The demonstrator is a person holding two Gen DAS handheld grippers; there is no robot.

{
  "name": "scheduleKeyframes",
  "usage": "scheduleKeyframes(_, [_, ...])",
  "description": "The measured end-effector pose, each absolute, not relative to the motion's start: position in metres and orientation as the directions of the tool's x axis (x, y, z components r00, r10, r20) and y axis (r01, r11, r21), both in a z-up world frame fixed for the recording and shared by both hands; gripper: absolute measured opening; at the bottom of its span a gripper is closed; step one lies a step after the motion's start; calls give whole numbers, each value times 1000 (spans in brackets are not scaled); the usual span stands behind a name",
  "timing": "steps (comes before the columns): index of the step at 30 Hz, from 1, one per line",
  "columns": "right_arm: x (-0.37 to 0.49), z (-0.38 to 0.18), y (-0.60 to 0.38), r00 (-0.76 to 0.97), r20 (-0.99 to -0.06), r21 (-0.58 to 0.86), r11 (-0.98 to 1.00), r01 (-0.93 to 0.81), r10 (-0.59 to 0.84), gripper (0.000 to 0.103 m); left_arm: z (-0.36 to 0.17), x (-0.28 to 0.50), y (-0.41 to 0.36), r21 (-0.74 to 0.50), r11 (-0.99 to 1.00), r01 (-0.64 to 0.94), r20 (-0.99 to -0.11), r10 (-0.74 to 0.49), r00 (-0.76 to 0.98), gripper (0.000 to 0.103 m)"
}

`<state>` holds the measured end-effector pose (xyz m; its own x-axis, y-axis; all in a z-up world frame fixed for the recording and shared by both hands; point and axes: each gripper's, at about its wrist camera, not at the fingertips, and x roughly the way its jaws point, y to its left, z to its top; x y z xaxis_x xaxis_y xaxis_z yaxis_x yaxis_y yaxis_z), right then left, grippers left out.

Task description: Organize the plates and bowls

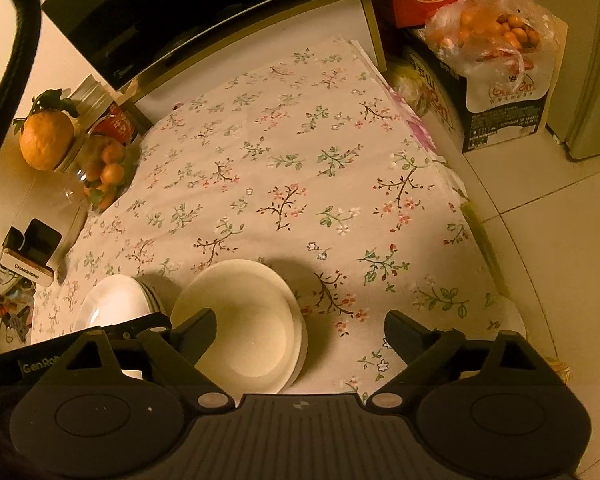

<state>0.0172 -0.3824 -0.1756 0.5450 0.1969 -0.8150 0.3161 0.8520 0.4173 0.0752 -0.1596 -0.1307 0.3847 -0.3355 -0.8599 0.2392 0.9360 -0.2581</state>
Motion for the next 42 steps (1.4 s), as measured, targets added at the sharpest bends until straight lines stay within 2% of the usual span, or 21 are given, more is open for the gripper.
scheduleKeyframes(11, [22,-183,-382,515,-831,419,845,332,210,87,-139,76,-168,-220,933,283,-876,-317,364,33])
scheduleKeyframes(17, [25,-193,-384,486,-837,452,820,352,252,68,-144,76,-169,-194,937,292,-885,-295,361,32])
scheduleKeyframes(24, [30,-194,-373,462,-856,409,852,326,234,52,-149,71,-178,-154,931,331,-891,-276,361,30])
scheduleKeyframes(35, [33,-194,-359,441,-875,344,898,275,200,42,-157,73,-182,-118,937,330,-903,-239,357,30])
scheduleKeyframes(42, [36,-198,-351,418,-889,312,914,259,185,36,-165,72,-185,-85,938,337,-911,-210,356,21])
